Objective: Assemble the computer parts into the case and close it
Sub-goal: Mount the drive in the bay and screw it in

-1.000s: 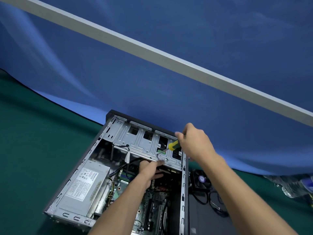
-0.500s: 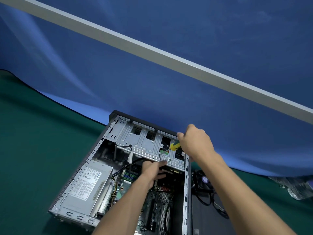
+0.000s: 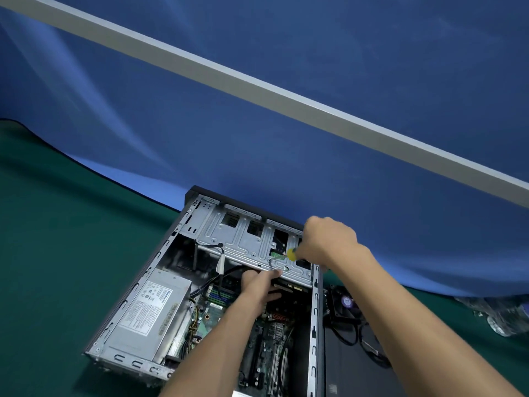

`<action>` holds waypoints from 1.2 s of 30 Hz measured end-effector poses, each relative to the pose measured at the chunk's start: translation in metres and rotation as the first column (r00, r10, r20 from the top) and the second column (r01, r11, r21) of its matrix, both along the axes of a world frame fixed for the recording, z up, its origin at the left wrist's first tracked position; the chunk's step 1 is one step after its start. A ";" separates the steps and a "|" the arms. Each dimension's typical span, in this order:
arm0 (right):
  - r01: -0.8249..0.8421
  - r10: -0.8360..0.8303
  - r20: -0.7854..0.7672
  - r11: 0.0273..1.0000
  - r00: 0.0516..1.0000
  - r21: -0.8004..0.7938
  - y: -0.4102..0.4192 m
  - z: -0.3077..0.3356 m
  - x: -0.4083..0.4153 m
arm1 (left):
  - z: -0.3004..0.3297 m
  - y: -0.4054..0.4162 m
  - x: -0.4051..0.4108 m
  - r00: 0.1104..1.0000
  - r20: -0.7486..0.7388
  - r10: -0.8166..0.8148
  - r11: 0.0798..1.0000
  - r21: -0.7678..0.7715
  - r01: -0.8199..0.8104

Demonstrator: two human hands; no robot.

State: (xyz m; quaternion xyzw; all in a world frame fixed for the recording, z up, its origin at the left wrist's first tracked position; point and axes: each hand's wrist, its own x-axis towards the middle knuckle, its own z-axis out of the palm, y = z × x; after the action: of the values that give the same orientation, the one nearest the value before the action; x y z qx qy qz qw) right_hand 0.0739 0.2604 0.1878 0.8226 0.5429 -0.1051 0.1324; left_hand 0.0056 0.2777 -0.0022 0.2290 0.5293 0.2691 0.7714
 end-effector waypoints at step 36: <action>0.661 -0.526 -0.614 0.751 0.588 -0.011 -0.135 -0.265 0.103 | -0.002 -0.026 0.027 0.944 -0.251 -0.213 0.977 -0.072 0.201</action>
State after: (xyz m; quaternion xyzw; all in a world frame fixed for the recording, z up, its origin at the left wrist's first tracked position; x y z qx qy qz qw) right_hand 0.1767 0.1256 -0.0772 0.8920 0.2561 -0.3291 -0.1745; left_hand 0.0326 0.2515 -0.0044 0.2988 0.6039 0.1426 0.7250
